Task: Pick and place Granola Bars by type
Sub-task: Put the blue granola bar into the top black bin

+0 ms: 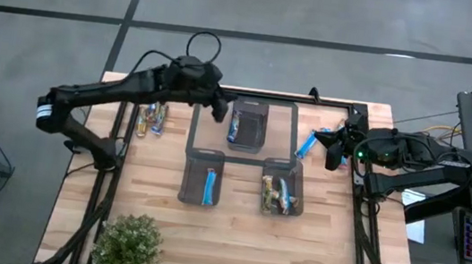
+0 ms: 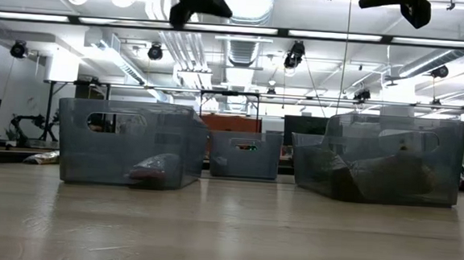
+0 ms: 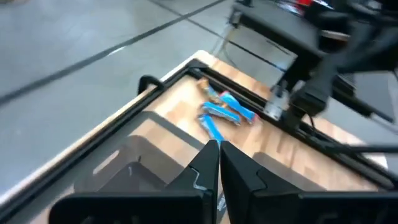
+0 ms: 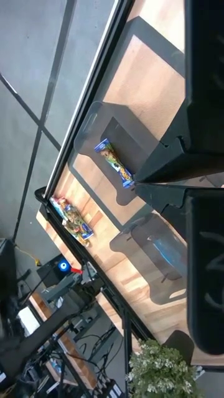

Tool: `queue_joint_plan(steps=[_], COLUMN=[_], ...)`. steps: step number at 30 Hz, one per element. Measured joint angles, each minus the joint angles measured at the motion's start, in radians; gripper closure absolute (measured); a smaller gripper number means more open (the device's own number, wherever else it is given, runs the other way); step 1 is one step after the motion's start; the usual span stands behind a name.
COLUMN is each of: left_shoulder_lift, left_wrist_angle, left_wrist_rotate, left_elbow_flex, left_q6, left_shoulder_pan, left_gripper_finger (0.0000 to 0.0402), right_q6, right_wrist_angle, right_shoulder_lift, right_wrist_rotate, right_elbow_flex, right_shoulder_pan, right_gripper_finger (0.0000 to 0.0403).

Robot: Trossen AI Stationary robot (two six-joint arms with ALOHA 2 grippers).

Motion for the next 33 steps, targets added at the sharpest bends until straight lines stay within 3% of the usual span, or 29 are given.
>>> queue_joint_plan(steps=[17,33], left_shoulder_lift=[-0.056,-0.170], left_wrist_angle=[-0.001,-0.078], left_wrist_rotate=[0.034,0.045], left_elbow_flex=[-0.001,-0.002], left_q6=[0.217,0.250], left_shoulder_pan=[-0.073,-0.070], left_gripper_finger=[0.0401,0.0401], right_q6=[0.017,0.095], right_wrist_angle=[0.104,0.104], right_shoulder_lift=[0.000,0.121], right_wrist_rotate=[0.003,0.055], right_elbow_flex=[0.000,0.105], right_shoulder_pan=[0.000,-0.008], right_gripper_finger=[0.0394,0.0394])
